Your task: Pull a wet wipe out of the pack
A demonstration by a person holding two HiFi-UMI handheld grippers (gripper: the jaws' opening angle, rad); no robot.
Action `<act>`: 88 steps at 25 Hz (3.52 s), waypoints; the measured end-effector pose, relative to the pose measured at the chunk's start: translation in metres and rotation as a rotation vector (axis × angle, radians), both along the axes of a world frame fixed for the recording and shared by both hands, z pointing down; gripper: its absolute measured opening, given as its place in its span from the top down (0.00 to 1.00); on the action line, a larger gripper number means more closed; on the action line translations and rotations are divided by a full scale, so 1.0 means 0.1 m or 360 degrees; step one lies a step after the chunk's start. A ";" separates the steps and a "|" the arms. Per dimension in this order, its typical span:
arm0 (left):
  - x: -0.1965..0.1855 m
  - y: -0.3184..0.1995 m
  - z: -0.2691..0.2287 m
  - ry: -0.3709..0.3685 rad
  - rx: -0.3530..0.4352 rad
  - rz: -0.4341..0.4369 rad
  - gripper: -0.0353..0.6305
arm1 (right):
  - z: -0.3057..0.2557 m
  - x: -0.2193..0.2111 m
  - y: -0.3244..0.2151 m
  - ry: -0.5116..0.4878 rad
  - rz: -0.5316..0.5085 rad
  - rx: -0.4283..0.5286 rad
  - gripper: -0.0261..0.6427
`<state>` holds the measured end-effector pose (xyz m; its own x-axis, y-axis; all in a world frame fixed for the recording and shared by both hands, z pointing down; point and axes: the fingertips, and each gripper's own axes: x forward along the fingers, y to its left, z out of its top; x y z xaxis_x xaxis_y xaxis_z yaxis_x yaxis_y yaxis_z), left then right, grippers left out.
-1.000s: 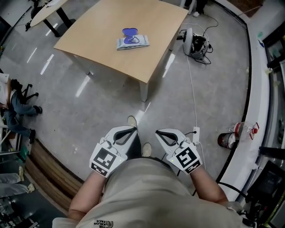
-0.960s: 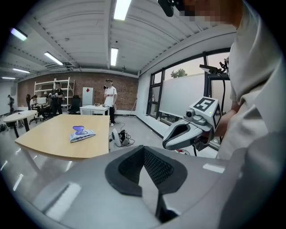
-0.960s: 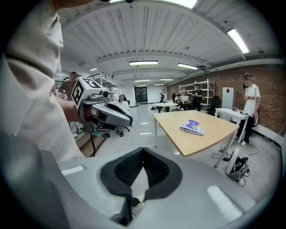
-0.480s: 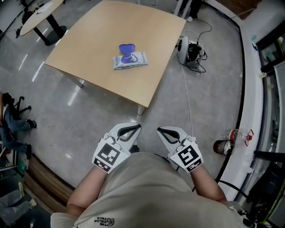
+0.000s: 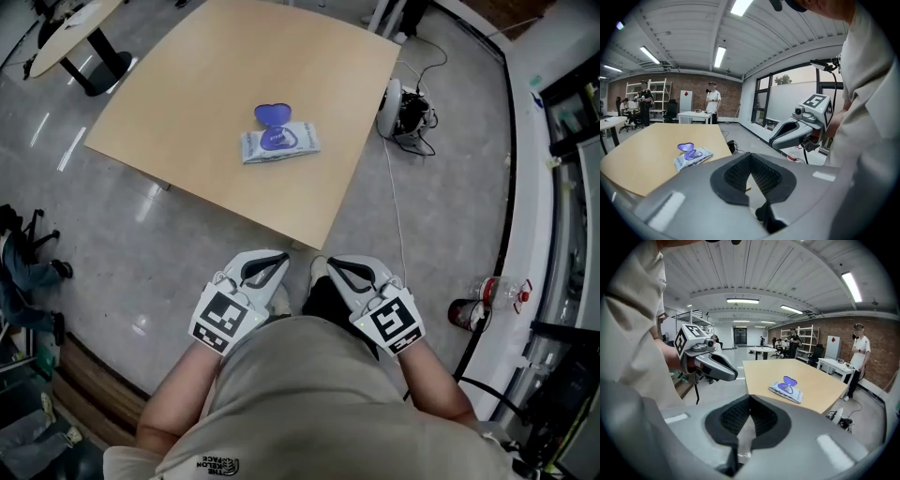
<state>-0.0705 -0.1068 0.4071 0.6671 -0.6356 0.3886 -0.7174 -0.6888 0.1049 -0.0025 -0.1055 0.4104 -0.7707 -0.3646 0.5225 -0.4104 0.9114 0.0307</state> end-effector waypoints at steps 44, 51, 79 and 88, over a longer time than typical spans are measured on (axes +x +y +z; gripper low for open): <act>-1.38 -2.87 2.06 -0.0420 -0.0631 -0.0893 0.94 | 1.61 -0.82 -3.17 0.0242 -0.0522 -0.0146 0.88; -1.47 -2.95 2.31 -0.0431 -0.0698 -0.0925 0.94 | 1.84 -0.98 -3.35 0.0261 -0.0534 -0.0192 0.88; -1.42 -2.97 2.66 -0.0415 -0.0781 -0.0936 0.94 | 2.26 -1.17 -3.52 0.0239 -0.0467 -0.0262 0.95; -1.42 -2.97 2.67 -0.0406 -0.0777 -0.0961 0.94 | 2.24 -1.03 -3.63 0.0195 -0.0379 -0.0307 0.95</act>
